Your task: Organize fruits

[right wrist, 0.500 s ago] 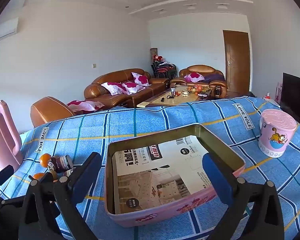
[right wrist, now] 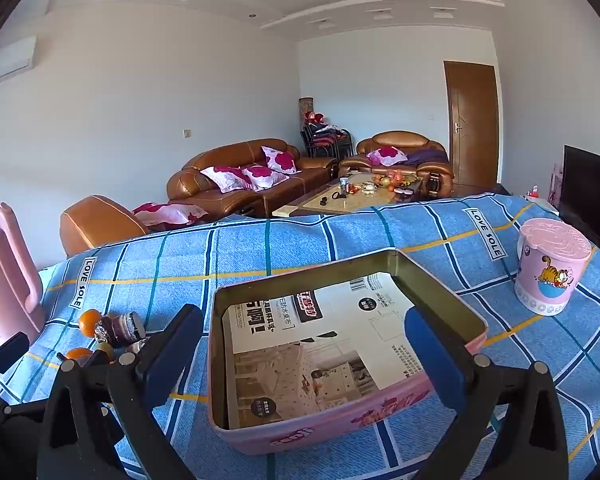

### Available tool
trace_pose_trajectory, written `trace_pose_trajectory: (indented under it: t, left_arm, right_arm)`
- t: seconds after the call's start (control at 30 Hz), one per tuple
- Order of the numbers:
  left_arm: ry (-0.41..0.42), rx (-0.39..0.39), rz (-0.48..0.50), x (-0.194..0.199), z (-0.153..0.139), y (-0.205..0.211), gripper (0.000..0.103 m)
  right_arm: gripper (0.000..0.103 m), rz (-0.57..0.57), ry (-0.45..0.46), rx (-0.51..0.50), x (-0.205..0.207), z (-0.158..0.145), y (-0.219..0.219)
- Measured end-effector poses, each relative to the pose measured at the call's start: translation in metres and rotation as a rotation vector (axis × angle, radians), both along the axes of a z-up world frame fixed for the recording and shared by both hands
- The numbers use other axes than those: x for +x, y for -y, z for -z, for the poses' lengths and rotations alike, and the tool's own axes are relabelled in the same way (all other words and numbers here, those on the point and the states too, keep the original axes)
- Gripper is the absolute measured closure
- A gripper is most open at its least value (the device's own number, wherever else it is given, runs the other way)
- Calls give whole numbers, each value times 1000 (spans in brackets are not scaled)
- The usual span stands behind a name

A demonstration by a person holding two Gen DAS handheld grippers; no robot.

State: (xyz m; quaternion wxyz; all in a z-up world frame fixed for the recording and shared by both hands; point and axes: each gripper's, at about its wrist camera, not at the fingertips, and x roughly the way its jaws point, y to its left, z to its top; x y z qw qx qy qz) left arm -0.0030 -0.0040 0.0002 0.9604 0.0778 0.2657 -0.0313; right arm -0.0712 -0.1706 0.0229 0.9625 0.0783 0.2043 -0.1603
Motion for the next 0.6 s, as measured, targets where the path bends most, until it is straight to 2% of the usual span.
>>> trace_pose_trajectory:
  t: [0.6]
  left_arm:
    - [0, 0, 1, 0, 0, 0, 0]
  right_arm:
    - [1, 3, -7, 0, 1, -1, 0]
